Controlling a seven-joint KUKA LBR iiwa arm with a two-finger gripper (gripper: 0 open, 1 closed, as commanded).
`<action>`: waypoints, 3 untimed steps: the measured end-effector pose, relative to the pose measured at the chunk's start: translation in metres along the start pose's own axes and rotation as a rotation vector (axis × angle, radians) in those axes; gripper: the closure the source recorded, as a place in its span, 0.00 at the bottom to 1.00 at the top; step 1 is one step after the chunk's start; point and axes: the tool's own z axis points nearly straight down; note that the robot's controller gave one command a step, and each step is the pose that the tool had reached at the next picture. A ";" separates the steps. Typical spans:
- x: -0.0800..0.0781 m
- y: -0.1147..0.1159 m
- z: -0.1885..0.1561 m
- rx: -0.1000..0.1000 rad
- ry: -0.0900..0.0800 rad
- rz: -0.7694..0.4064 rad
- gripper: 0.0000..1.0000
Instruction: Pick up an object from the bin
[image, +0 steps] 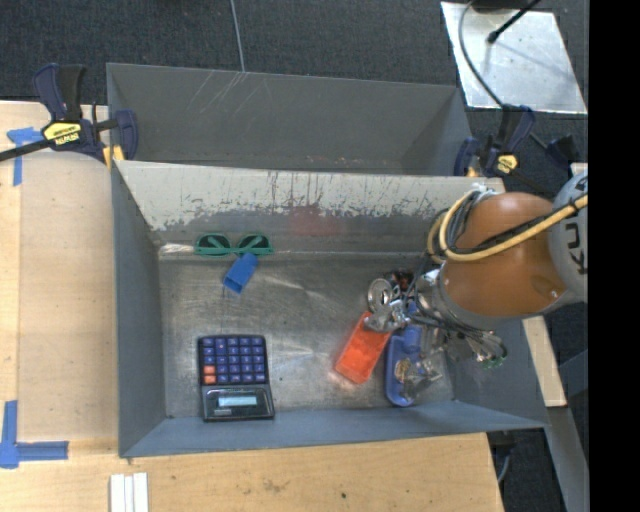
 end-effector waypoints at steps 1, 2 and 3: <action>0.001 -0.005 0.027 -0.004 0.005 -0.132 0.00; -0.019 -0.001 0.029 0.006 0.004 -0.247 0.00; -0.011 -0.033 0.030 0.008 -0.022 -0.697 0.00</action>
Offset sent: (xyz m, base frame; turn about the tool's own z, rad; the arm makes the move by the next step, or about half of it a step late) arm 0.0361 0.0299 -0.0393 -0.6390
